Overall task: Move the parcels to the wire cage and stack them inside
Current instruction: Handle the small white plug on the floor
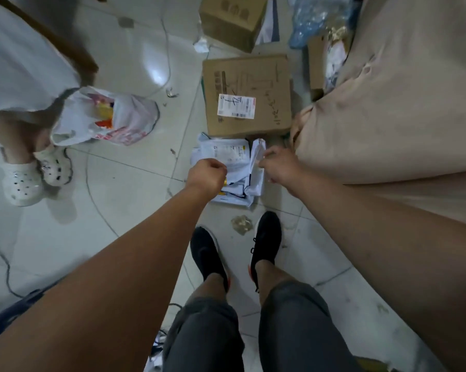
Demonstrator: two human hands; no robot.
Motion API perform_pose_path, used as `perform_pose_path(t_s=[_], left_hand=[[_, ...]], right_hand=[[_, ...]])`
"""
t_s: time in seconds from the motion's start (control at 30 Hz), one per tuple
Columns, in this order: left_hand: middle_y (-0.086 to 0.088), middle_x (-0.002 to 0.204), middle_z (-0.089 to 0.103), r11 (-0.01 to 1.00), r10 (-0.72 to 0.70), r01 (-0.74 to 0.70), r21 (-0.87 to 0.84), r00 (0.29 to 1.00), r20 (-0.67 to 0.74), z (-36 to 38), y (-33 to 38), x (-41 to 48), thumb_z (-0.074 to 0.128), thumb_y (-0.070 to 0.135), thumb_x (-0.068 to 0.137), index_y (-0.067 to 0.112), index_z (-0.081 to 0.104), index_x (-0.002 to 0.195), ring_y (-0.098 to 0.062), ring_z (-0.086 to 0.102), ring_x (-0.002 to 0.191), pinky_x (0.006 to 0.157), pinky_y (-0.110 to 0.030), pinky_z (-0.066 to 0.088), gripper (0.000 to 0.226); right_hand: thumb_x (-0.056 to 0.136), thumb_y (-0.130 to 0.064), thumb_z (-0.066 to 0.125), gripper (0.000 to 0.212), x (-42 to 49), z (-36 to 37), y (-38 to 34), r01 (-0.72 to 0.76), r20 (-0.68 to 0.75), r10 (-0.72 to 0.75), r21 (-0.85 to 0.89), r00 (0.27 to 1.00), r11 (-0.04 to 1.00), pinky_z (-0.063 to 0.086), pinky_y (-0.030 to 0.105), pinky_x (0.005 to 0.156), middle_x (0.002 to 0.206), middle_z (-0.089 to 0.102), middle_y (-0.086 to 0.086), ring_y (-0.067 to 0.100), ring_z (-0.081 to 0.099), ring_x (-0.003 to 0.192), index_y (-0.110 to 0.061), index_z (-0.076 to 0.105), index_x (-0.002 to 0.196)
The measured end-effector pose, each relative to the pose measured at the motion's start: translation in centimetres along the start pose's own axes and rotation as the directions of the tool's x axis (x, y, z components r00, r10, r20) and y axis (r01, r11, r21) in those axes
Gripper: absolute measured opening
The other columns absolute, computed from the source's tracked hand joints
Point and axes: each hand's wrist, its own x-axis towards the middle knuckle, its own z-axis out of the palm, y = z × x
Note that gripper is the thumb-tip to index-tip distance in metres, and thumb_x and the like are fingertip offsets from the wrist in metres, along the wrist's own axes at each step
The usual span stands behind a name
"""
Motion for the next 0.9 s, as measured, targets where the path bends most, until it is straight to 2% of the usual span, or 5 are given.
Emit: perform_pose_path(t_s=[0.17, 0.37, 0.6, 0.7, 0.9], left_hand=[[-0.018, 0.111, 0.074, 0.999, 0.031, -0.031, 0.010, 0.999, 0.043, 6.4, -2.7, 8.8, 0.061, 0.018, 0.094, 0.019, 0.072, 0.100, -0.036, 0.070, 0.107, 0.094, -0.048, 0.059, 0.013], [-0.008, 0.098, 0.062, 0.995, 0.052, -0.062, 0.072, 0.991, 0.124, 14.6, -5.3, 18.2, 0.068, 0.030, 0.089, 0.014, 0.061, 0.106, -0.027, 0.059, 0.091, 0.067, -0.034, 0.045, 0.024], [-0.022, 0.124, 0.060, 0.976, 0.130, -0.134, 0.175, 0.991, 0.034, 21.1, -6.8, 20.0, 0.067, 0.031, 0.093, 0.012, 0.040, 0.137, -0.044, 0.063, 0.107, 0.076, -0.042, 0.045, 0.056], [-0.016, 0.116, 0.068, 0.961, 0.177, -0.166, 0.223, 0.984, -0.028, 21.5, -7.8, 18.9, 0.070, 0.034, 0.091, 0.016, 0.047, 0.131, -0.038, 0.067, 0.104, 0.076, -0.039, 0.047, 0.049], [0.006, 0.082, 0.073, 0.962, 0.048, -0.054, -0.267, 0.998, -0.028, 15.2, -7.6, 13.2, 0.085, 0.017, 0.076, 0.019, 0.068, 0.094, -0.017, 0.071, 0.080, 0.065, -0.028, 0.056, 0.025]], right_hand=[[0.102, -0.034, 0.054, 0.035, 8.8, 3.9, 5.3, -0.041, -0.045, 0.041, -0.005, 0.998, 0.999, 0.045, 0.033, 0.068, 0.099, 0.058, 0.004, 0.026, 0.060, 0.090, -0.024, 0.054, 0.135], [0.113, -0.043, 0.028, 0.057, 17.2, 7.2, 11.5, -0.075, -0.050, 0.083, 0.150, 0.995, 0.986, 0.032, 0.055, 0.120, 0.160, 0.039, 0.020, 0.042, 0.038, 0.146, -0.008, 0.035, 0.158], [0.102, -0.073, 0.022, 0.076, 19.0, 8.5, 12.7, -0.245, 0.086, 0.238, 0.555, 0.968, 0.795, 0.053, 0.037, 0.085, 0.139, 0.067, 0.009, 0.023, 0.067, 0.112, -0.022, 0.059, 0.144], [0.100, -0.077, 0.025, 0.074, 17.5, 8.2, 13.8, -0.309, 0.158, 0.268, 0.582, 0.950, 0.752, 0.055, 0.048, 0.100, 0.128, 0.069, 0.007, 0.030, 0.066, 0.118, -0.026, 0.063, 0.137], [0.109, -0.054, 0.040, 0.053, 12.8, 4.4, 13.5, -0.198, -0.056, 0.249, 0.447, 0.967, 0.872, 0.051, 0.041, 0.097, 0.139, 0.061, 0.009, 0.029, 0.062, 0.117, -0.018, 0.054, 0.144]])
